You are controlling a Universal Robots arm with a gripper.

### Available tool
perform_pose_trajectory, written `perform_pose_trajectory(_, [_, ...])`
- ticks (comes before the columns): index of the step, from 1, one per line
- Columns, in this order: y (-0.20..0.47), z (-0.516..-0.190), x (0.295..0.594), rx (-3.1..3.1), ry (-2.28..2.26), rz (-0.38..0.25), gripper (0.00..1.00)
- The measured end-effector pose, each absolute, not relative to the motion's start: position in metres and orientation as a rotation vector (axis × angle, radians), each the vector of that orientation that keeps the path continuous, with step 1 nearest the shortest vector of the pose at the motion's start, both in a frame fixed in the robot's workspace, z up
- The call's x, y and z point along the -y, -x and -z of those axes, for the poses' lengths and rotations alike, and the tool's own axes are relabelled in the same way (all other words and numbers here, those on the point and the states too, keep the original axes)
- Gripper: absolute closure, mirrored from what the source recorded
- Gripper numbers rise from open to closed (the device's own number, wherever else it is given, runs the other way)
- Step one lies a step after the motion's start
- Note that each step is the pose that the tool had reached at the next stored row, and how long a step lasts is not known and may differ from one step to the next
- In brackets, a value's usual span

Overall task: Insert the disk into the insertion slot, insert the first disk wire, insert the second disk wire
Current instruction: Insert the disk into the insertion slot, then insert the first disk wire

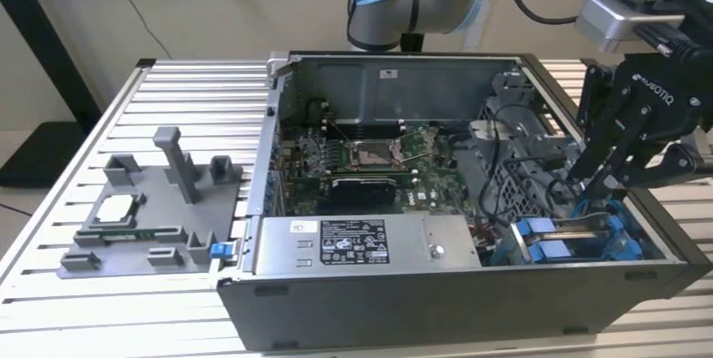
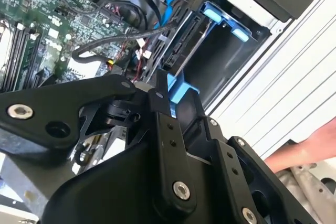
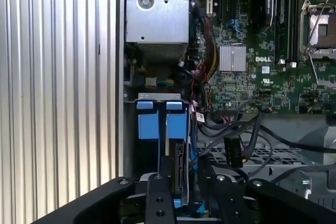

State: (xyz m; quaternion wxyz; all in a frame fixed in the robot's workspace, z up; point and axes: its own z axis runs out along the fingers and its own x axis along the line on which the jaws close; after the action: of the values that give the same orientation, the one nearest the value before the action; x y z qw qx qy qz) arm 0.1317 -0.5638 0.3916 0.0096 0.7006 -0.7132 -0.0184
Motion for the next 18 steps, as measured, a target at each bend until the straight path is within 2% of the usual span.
perform_pose_trajectory(10, [-0.119, -0.404, 0.558, 2.237, -2.199, 0.082, 0.00])
perform_pose_trajectory(18, [-0.114, -0.403, 0.542, 2.249, -2.220, 0.105, 0.00])
